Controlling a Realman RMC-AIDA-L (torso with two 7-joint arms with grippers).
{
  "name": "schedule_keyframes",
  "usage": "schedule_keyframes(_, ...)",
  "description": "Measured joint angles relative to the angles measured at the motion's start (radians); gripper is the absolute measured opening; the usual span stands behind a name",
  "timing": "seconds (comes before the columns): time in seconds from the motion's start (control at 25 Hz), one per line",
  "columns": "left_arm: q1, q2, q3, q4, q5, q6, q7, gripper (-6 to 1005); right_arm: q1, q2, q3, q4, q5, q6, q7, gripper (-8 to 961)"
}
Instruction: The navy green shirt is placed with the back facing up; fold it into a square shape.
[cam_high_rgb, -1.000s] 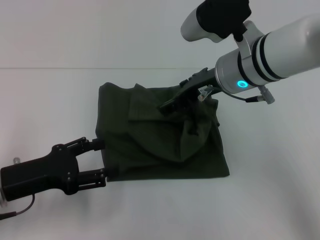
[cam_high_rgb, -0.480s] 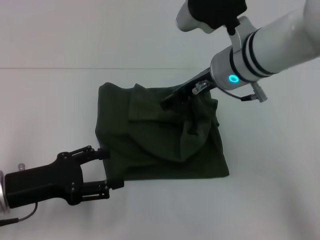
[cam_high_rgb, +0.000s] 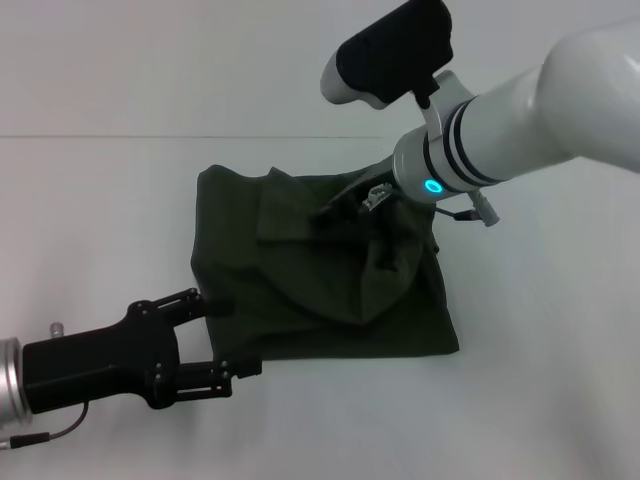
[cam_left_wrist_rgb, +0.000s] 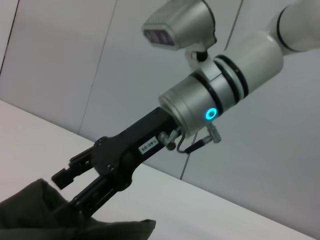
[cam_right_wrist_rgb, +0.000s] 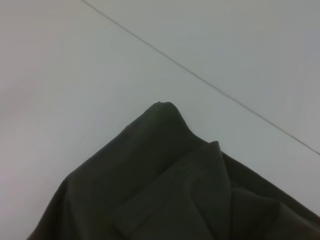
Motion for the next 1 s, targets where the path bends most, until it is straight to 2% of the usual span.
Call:
schedule_keyframes(0.24, -0.012, -0.006, -0.005, -0.001, -0.005, -0.007, -0.007, 904, -0.008, 0.0, -0.09, 0.043, 0.029, 0.111, -0.007, 941)
schedule_keyframes(0.56, -0.022, -0.016, -0.01, -0.003, -0.007, -0.019, -0.028, 905, -0.012, 0.001, -0.119, 0.099, 0.041, 0.199, -0.026, 942)
schedule_keyframes(1.0, -0.025, -0.017, -0.014, -0.009, -0.008, -0.02, -0.043, 904, -0.013, 0.002, -0.187, 0.134, 0.077, 0.264, -0.066, 916)
